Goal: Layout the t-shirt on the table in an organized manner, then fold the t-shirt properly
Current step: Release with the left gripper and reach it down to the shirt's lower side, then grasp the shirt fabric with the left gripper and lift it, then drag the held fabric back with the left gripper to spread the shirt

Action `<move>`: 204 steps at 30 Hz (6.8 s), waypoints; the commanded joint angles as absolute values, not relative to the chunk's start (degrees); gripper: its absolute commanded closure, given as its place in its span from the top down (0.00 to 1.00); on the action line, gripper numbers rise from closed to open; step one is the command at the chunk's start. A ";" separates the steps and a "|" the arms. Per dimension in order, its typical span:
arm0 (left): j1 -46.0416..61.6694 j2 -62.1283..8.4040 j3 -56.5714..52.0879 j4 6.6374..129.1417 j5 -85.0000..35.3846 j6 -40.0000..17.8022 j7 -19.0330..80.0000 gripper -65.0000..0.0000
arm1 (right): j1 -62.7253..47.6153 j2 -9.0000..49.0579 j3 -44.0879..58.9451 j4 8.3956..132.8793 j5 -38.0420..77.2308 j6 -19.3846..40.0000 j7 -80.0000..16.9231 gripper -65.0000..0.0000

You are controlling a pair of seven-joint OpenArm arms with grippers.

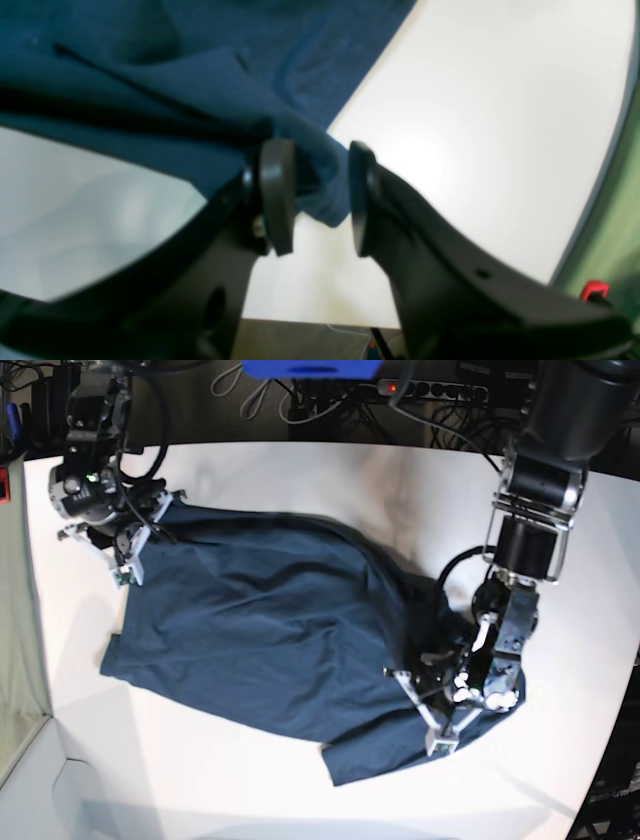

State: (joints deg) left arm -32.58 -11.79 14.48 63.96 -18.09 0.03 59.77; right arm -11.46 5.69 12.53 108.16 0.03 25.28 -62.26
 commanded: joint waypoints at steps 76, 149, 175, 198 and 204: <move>-9.71 -11.82 6.11 72.13 -18.33 -0.13 18.24 1.00 | -9.01 6.90 12.26 109.05 0.04 25.19 -61.23 0.30; 1.45 -5.76 -4.26 97.27 -18.42 0.31 29.41 0.00 | -7.87 8.92 12.35 106.24 0.04 25.19 -61.23 0.30; 36.44 -5.58 -49.98 115.82 -64.13 -0.31 57.27 0.00 | -8.31 8.75 12.26 106.42 0.31 25.19 -61.23 0.30; 34.77 -3.65 -61.67 113.01 -64.48 -0.31 69.76 0.01 | -9.80 8.04 12.35 106.86 0.40 25.19 -61.23 0.30; 33.98 -3.30 -61.76 113.01 -64.75 -0.31 73.54 0.22 | -10.07 7.34 12.35 109.23 0.40 25.19 -61.58 0.30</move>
